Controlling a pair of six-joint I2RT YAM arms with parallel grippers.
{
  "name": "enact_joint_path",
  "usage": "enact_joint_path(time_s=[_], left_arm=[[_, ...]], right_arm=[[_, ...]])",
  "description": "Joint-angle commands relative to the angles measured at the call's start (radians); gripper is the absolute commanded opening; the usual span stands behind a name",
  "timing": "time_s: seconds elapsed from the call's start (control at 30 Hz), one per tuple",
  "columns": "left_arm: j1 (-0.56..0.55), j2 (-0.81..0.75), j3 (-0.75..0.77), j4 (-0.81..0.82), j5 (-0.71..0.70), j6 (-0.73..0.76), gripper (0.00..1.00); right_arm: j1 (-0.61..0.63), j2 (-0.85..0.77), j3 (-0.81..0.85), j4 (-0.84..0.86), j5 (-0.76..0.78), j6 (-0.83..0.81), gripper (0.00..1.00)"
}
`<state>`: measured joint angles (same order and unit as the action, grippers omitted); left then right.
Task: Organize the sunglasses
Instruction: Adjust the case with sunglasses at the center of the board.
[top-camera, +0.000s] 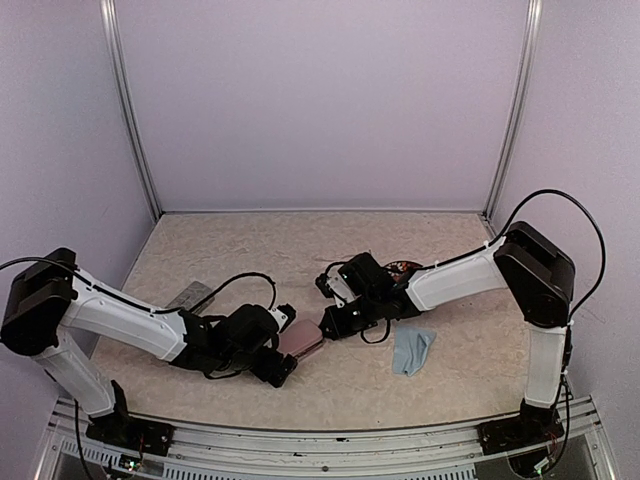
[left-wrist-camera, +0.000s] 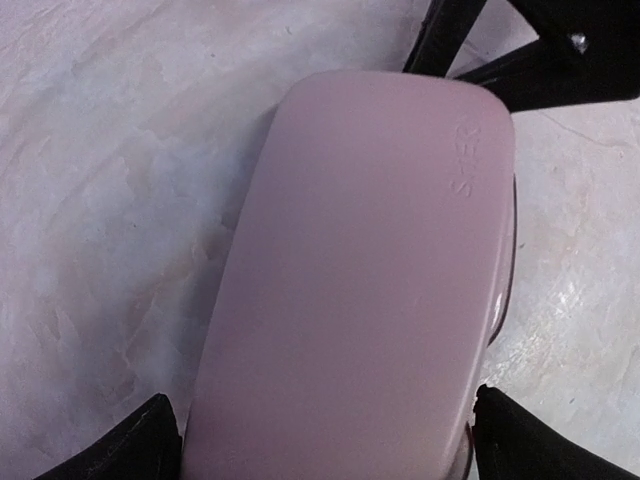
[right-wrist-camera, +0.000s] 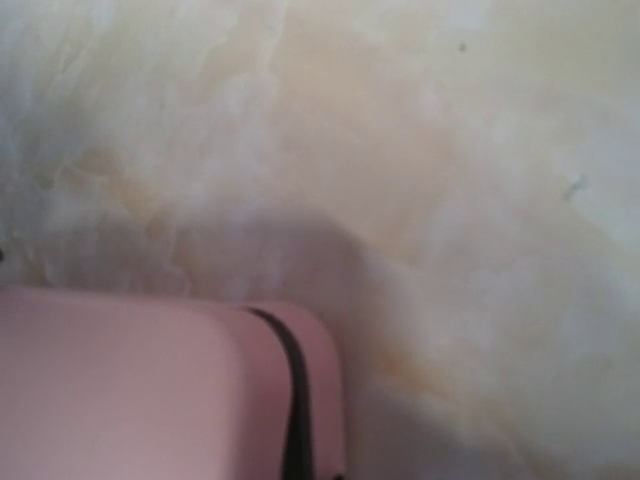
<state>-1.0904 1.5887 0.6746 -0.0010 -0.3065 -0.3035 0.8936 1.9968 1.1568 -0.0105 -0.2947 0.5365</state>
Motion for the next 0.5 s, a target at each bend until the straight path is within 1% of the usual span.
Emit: enact_joint_path(time_s=[0.0,0.1,0.3,0.37,0.43,0.47], left_arm=[[0.013,0.029,0.016,-0.064,0.056,0.010,0.99],[0.044,0.026,0.011,-0.071,0.083,-0.001,0.97],[0.083,-0.017,-0.013,-0.045,0.144,-0.012,0.83],[0.095,-0.031,-0.029,-0.019,0.169,-0.018,0.73],[0.101,-0.035,-0.044,0.003,0.181,-0.029,0.60],[0.101,-0.033,-0.047,0.011,0.183,-0.034,0.55]], right_arm=[[0.006,-0.014,-0.014,-0.014,-0.021,-0.009,0.07],[0.006,-0.012,-0.013,-0.012,-0.022,-0.011,0.07],[0.006,-0.004,-0.009,-0.008,-0.028,-0.011,0.07],[0.006,-0.001,-0.009,-0.004,-0.031,-0.011,0.07],[0.006,0.000,-0.011,0.001,-0.031,-0.009,0.07],[0.006,-0.001,-0.012,0.002,-0.033,-0.008,0.07]])
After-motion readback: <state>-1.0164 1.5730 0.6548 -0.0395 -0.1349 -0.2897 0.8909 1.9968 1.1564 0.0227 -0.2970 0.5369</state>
